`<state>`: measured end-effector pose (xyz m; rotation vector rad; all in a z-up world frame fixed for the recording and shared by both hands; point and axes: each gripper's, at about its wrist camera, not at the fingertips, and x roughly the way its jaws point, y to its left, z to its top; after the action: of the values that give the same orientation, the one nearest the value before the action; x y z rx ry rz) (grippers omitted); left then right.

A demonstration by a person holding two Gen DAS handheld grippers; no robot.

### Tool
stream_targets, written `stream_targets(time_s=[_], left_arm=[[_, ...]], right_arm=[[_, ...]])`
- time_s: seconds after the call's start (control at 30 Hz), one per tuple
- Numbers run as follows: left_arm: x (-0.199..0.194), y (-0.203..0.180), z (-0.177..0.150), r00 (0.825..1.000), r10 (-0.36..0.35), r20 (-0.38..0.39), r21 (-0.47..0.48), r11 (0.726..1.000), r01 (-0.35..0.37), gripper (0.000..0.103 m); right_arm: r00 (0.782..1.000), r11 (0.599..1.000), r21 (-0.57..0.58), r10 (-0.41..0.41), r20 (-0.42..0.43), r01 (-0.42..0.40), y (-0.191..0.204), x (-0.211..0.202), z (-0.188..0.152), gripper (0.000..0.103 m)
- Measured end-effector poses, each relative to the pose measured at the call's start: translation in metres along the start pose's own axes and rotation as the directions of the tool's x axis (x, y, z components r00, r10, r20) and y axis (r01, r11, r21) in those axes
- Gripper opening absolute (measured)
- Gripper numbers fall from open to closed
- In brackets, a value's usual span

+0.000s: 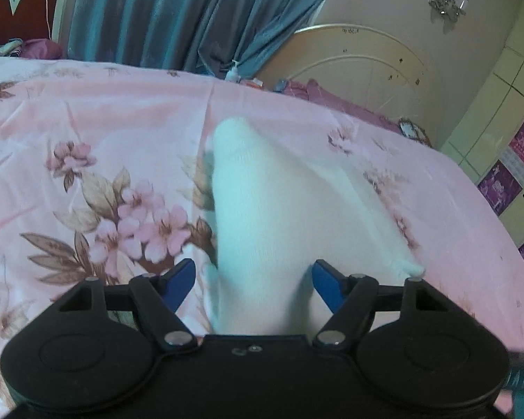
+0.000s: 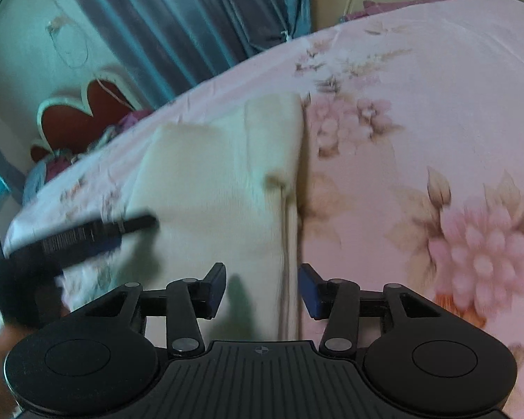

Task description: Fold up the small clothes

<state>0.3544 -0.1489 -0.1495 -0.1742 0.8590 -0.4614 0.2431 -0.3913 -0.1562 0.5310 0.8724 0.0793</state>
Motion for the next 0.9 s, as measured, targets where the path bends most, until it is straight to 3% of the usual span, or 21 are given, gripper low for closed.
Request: stream_targets(time_s=[0.03, 0.07, 0.23, 0.33, 0.4, 0.43, 0.53, 0.67, 0.9], left_arm=[[0.002, 0.001, 0.002, 1.0, 0.0, -0.007, -0.002, 1.0, 0.0, 0.072], [0.005, 0.001, 0.004, 1.0, 0.001, -0.013, -0.004, 1.0, -0.001, 0.073], [0.024, 0.005, 0.003, 0.996, -0.013, -0.089, -0.008, 1.0, 0.013, 0.079], [0.018, 0.005, 0.007, 0.996, -0.032, -0.081, -0.016, 0.999, 0.031, 0.072], [0.012, 0.006, 0.014, 0.997, -0.05, -0.059, -0.033, 0.998, 0.048, 0.072], [0.01, 0.007, 0.02, 0.997, -0.058, -0.049, -0.051, 0.997, 0.056, 0.073], [0.015, 0.011, 0.036, 0.997, -0.065, -0.041, -0.087, 0.994, 0.061, 0.073], [0.028, 0.013, 0.053, 0.999, -0.043, -0.028, -0.088, 0.995, 0.041, 0.073], [0.055, 0.034, 0.068, 1.0, -0.024, -0.007, -0.221, 0.975, 0.022, 0.072]], right_arm=[[1.0, 1.0, -0.005, -0.013, -0.015, 0.013, 0.0, 0.002, -0.004, 0.023], [0.999, 1.0, -0.002, -0.022, -0.024, 0.022, -0.002, 0.003, -0.007, 0.013], [0.998, 0.998, -0.002, -0.059, -0.037, 0.059, -0.009, 0.0, -0.018, 0.011], [0.997, 0.999, -0.037, -0.029, -0.065, 0.027, -0.006, -0.006, -0.011, 0.012], [0.999, 0.998, -0.044, -0.035, -0.024, 0.033, -0.003, -0.014, 0.0, 0.013], [1.0, 0.999, -0.036, -0.03, 0.003, 0.031, -0.002, -0.017, 0.007, 0.016], [0.996, 0.999, -0.016, -0.027, 0.087, 0.029, -0.002, -0.018, 0.031, 0.062], [0.99, 0.999, 0.015, -0.032, 0.138, 0.03, 0.001, 0.002, 0.065, 0.063], [0.997, 0.981, 0.196, -0.029, 0.075, 0.014, -0.024, 0.073, 0.122, 0.063]])
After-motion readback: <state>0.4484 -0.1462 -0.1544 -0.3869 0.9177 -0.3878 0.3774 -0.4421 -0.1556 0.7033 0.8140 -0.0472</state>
